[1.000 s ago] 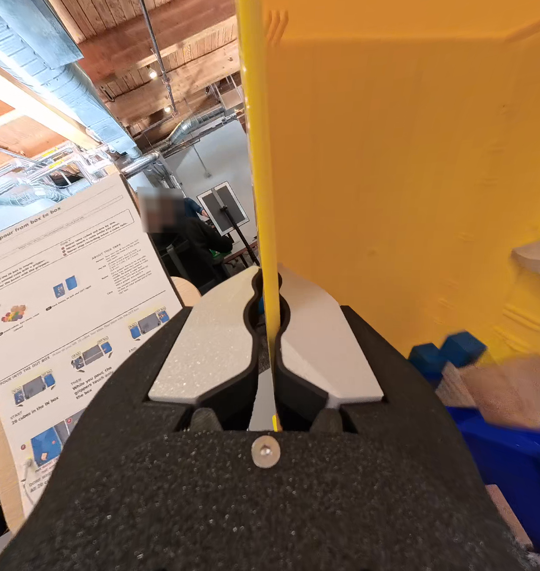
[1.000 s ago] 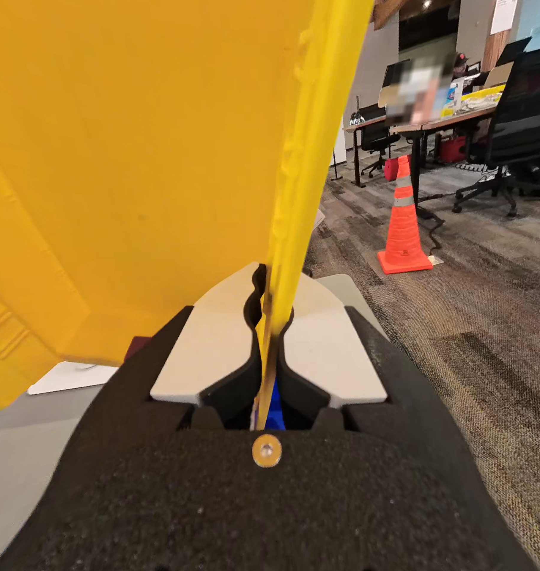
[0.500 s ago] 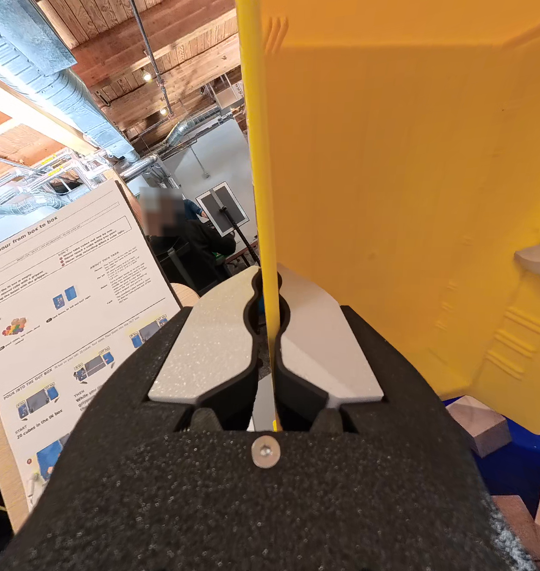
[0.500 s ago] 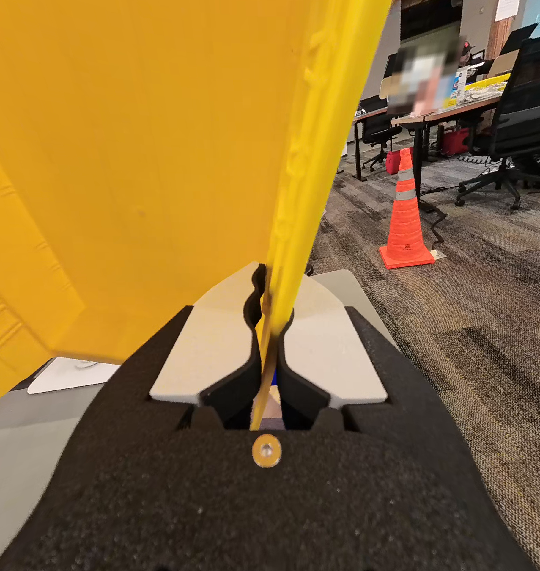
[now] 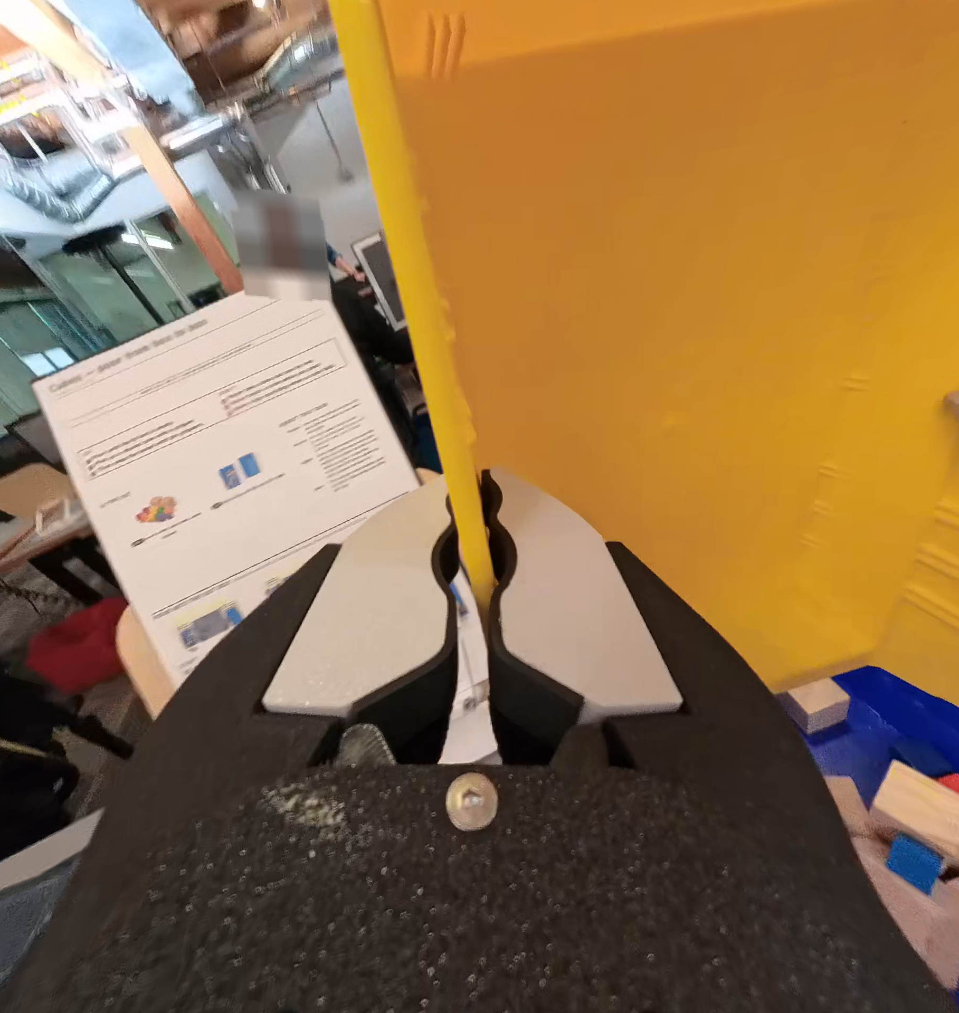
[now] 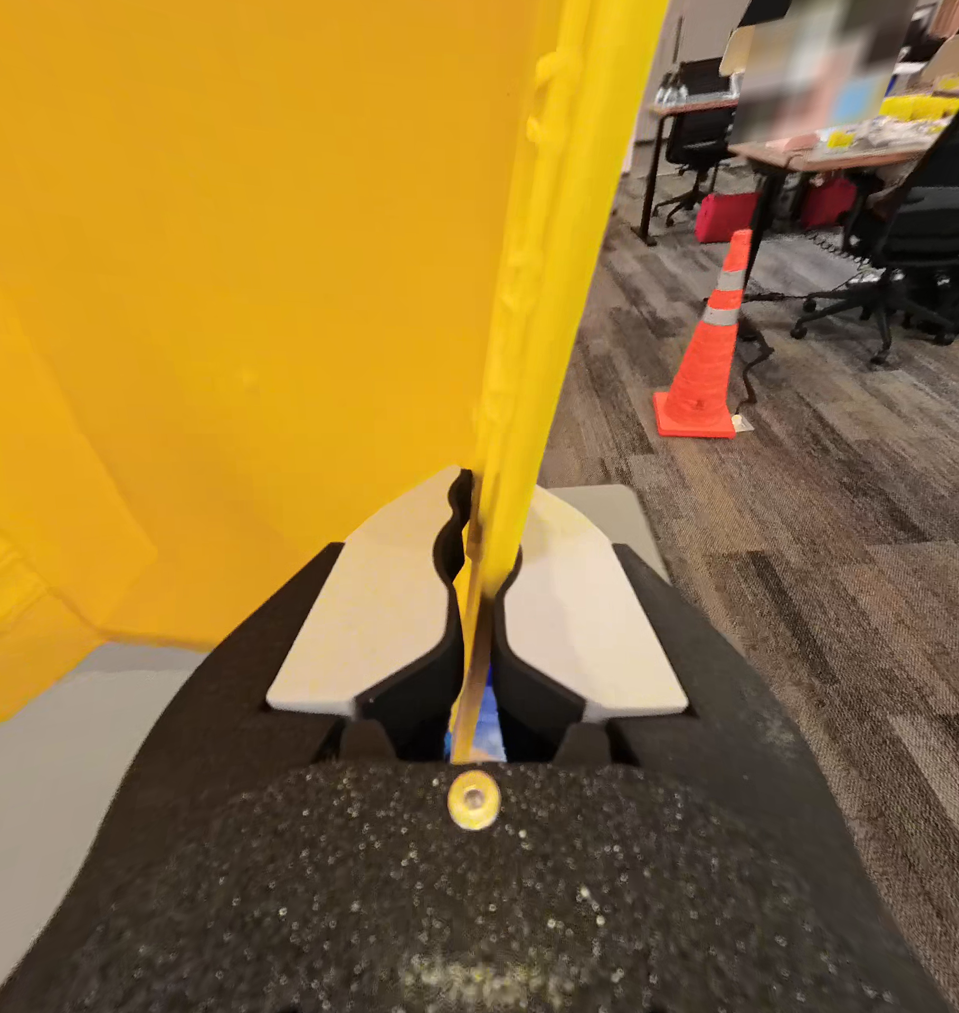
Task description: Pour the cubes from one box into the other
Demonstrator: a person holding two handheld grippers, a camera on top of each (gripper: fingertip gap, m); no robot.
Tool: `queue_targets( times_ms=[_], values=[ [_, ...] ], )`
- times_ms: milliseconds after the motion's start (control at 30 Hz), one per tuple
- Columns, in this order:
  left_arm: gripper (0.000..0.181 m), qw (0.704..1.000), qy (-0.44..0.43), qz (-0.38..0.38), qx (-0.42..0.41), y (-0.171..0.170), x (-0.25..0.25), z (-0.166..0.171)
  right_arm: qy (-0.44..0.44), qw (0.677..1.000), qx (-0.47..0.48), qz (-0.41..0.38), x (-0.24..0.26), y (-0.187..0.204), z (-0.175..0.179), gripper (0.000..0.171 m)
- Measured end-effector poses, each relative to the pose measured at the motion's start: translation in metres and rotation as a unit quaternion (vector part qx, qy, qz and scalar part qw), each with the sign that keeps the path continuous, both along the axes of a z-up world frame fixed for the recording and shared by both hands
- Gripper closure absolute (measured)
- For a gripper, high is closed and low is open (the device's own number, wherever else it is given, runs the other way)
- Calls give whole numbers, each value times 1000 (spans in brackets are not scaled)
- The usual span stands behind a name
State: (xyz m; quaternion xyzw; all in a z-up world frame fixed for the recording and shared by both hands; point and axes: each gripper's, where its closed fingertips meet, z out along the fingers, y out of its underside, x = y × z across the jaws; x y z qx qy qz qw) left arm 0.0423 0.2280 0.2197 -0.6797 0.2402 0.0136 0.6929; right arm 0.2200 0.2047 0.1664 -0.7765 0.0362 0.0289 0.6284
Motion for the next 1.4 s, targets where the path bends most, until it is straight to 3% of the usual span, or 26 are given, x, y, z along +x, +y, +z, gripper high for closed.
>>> queue_targets(
  times_ms=[167,333,533,700,867,1000,1300,1400],
  values=[
    [176,995,23,45,-85,-4,-109,24,18,992,-107,62,-109,2,23,166],
    [176,979,29,102,-177,-19,-253,12,24,972,-207,109,-253,-5,12,166],
    [176,934,37,175,-309,-52,-425,-66,15,921,-348,176,-423,-27,-64,166],
    [175,894,27,203,-399,-71,-522,-155,-7,880,-437,185,-517,-41,-143,166],
    [176,853,5,199,-483,-67,-569,-238,-19,832,-524,182,-561,-47,-217,166],
    [176,827,14,194,-528,-58,-585,-286,-19,795,-578,183,-576,-43,-261,165],
    [175,777,19,157,-609,-42,-589,-347,-27,750,-634,187,-579,-32,-312,165],
    [174,774,30,165,-611,-37,-592,-363,-32,758,-618,207,-582,-30,-321,162]
  ],
)
